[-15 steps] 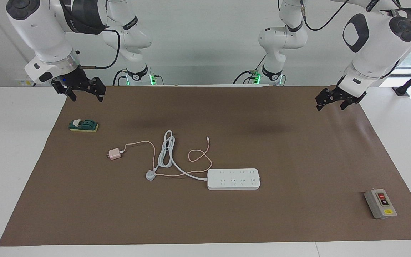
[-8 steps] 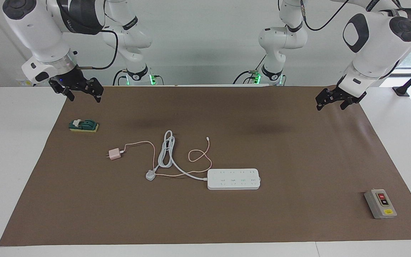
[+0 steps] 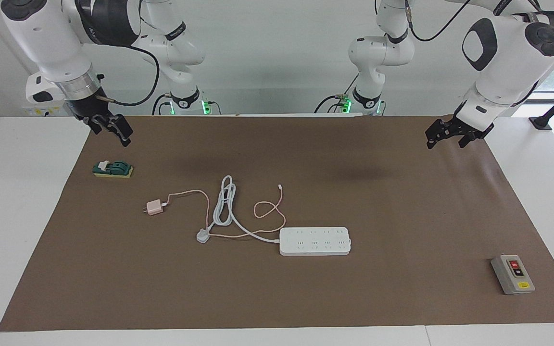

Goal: Plug charger into power strip

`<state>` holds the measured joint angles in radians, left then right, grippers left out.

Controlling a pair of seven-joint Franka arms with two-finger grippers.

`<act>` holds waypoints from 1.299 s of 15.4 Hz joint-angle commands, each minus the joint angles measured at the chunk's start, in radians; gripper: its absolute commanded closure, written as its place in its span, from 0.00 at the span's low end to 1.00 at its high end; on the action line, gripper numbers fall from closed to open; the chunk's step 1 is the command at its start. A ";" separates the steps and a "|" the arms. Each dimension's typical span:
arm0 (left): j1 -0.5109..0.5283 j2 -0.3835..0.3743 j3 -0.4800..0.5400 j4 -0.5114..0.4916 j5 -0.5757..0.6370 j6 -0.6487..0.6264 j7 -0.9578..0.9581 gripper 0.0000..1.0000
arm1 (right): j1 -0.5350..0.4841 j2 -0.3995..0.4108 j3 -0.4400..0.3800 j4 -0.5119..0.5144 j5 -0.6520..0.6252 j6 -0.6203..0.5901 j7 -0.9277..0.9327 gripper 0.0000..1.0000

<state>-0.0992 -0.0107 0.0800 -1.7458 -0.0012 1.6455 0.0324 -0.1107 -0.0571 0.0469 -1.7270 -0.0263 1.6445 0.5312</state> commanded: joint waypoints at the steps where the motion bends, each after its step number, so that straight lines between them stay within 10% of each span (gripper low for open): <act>1: 0.018 -0.006 -0.011 0.005 -0.011 0.004 0.014 0.00 | -0.014 -0.017 0.011 -0.026 -0.003 0.023 0.157 0.00; 20: 0.018 -0.006 -0.011 0.005 -0.011 0.004 0.014 0.00 | -0.063 -0.036 0.019 -0.080 0.016 0.083 0.563 0.00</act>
<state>-0.0992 -0.0107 0.0800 -1.7458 -0.0012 1.6455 0.0324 -0.1684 -0.0597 0.0587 -1.7712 -0.0229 1.7255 1.0749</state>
